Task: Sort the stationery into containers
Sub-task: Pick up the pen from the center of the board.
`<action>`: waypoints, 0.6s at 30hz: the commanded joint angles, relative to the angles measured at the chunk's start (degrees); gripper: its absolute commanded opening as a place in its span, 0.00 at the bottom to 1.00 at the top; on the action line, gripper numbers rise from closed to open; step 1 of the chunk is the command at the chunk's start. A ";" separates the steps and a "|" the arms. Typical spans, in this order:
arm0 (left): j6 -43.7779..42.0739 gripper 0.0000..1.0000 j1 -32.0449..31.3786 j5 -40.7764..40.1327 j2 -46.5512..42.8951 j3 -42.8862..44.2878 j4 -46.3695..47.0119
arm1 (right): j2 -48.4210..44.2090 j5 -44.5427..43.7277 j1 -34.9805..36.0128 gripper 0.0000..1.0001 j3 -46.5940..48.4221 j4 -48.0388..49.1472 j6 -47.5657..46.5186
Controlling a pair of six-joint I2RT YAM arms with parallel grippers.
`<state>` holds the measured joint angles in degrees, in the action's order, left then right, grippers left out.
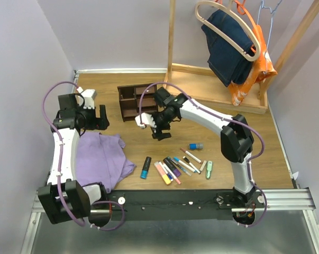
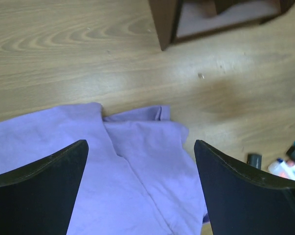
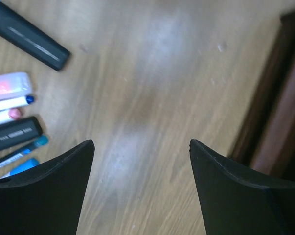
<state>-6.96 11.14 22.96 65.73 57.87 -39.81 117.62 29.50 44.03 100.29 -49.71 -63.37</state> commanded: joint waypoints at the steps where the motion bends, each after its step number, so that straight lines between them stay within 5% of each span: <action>1: 8.61 0.99 4.76 3.76 2.64 4.88 2.20 | 0.50 -1.29 3.78 0.87 -0.09 -3.20 -7.64; 9: 11.53 0.99 6.36 3.14 3.09 5.15 2.02 | 0.77 -1.72 9.57 0.86 -2.64 -1.97 -18.62; 18: 9.77 0.99 6.44 2.27 1.68 5.86 0.17 | 5.50 -3.48 15.64 0.73 1.66 -7.59 -22.58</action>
<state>3.25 17.19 24.71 69.56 62.26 -39.13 118.87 27.73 58.39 98.41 -53.28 -82.81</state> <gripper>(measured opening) 0.987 0.751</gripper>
